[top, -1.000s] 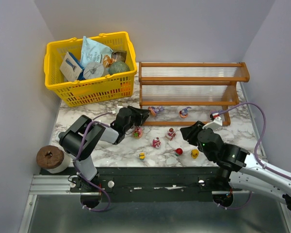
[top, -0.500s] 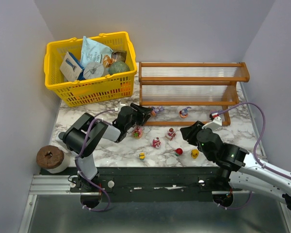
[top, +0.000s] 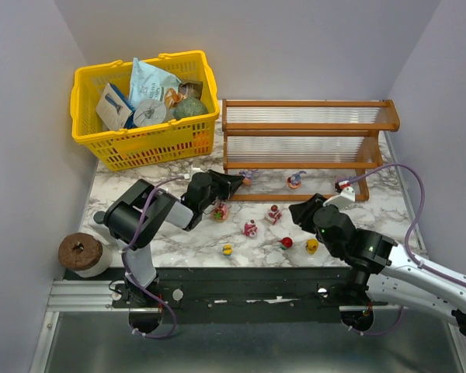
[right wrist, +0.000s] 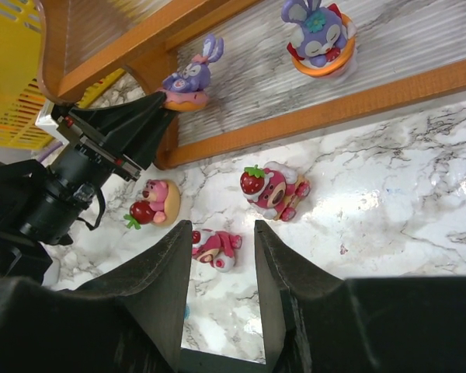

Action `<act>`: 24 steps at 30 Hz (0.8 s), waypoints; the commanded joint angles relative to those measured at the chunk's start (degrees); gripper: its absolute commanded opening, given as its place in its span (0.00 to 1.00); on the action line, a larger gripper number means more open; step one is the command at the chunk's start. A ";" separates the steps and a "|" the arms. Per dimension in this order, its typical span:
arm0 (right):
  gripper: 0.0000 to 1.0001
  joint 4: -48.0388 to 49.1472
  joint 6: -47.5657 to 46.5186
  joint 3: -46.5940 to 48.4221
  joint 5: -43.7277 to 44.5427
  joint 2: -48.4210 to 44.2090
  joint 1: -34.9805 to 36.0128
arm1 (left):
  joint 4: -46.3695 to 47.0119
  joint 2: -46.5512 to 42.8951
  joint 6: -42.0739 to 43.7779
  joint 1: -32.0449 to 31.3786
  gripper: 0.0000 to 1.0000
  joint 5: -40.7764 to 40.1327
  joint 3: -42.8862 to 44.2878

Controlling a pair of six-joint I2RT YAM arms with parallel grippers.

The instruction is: Place and organize the plastic toys onto the shelf

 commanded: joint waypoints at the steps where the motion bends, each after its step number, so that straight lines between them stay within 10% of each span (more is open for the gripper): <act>1: 0.45 -1.50 1.22 -0.78 1.91 0.88 -0.27 | 1.04 1.84 -0.57 0.02 0.12 0.42 -2.54; 24: 0.45 -1.50 2.37 -0.87 1.74 3.16 -0.27 | 4.57 5.00 1.54 0.02 0.18 0.51 -8.42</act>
